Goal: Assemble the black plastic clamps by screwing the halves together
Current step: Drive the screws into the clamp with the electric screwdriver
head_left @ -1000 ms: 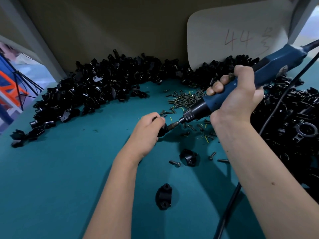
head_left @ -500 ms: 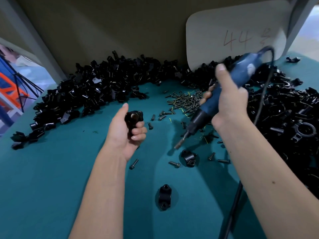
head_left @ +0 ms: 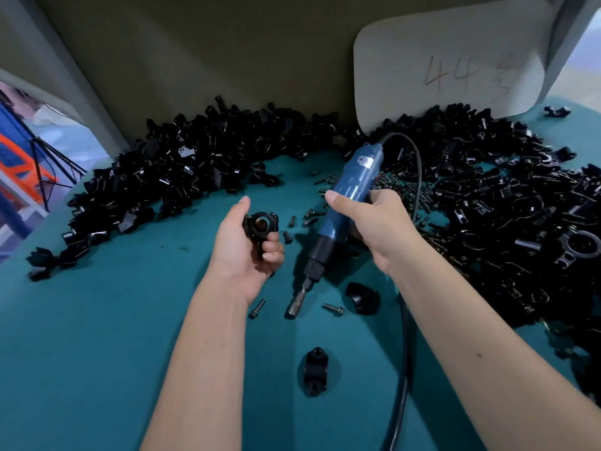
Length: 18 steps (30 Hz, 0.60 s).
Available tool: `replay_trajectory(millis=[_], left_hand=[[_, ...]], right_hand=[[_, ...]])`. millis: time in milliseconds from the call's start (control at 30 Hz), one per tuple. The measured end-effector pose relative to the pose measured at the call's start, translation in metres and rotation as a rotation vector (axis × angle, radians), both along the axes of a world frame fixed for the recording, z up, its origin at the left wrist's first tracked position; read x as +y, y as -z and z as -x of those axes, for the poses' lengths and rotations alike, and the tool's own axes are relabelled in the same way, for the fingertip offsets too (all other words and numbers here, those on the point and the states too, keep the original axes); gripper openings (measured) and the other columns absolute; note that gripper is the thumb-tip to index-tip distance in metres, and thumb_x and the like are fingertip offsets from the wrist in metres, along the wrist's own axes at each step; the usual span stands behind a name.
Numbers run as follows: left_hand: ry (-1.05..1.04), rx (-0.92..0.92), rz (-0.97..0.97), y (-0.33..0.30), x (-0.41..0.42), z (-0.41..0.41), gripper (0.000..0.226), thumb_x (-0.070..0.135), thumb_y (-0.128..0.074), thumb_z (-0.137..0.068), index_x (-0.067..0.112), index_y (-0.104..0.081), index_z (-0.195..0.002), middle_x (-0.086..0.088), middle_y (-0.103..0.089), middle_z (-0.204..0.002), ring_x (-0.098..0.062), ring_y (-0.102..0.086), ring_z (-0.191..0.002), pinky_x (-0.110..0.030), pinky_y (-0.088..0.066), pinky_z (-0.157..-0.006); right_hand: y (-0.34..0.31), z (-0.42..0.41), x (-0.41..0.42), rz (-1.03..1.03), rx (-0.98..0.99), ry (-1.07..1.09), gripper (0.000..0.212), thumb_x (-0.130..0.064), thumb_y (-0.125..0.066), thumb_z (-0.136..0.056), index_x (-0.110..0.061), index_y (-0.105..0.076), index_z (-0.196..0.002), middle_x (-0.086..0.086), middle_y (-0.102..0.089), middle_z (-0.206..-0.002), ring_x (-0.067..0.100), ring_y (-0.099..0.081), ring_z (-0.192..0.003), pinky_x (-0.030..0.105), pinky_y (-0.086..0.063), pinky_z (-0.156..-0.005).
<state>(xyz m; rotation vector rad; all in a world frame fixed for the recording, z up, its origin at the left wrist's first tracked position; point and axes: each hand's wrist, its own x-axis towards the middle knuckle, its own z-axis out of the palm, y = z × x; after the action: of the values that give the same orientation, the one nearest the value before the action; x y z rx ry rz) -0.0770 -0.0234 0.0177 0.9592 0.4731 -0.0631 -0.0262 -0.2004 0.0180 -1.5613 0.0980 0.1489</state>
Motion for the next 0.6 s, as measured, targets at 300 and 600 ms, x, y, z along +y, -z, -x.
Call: replay_trajectory(millis=[300, 600], left_hand=[[-0.068, -0.112, -0.163, 0.006, -0.002, -0.002, 0.023, 0.038, -0.047, -0.109, 0.016, -0.046, -0.105, -0.003, -0.053, -0.069, -0.012, -0.041, -0.049, -0.021, -0.032, -0.039], [-0.115, -0.403, -0.733, 0.0, -0.028, -0.001, 0.031, 0.036, -0.05, -0.109, 0.009, -0.055, -0.096, -0.008, -0.075, -0.073, -0.017, -0.057, -0.046, -0.023, -0.038, -0.041]], right_hand=[[-0.001, -0.006, -0.002, 0.374, -0.253, 0.028, 0.021, -0.022, -0.067, -0.1, -0.013, -0.077, -0.083, -0.003, -0.072, -0.07, 0.015, -0.074, -0.066, 0.025, -0.057, -0.072], [-0.019, -0.004, -0.014, 0.522, -0.528, -0.077, 0.011, -0.031, -0.071, -0.096, -0.022, -0.078, -0.096, -0.002, -0.072, -0.09, 0.014, -0.069, -0.077, 0.029, -0.054, -0.073]])
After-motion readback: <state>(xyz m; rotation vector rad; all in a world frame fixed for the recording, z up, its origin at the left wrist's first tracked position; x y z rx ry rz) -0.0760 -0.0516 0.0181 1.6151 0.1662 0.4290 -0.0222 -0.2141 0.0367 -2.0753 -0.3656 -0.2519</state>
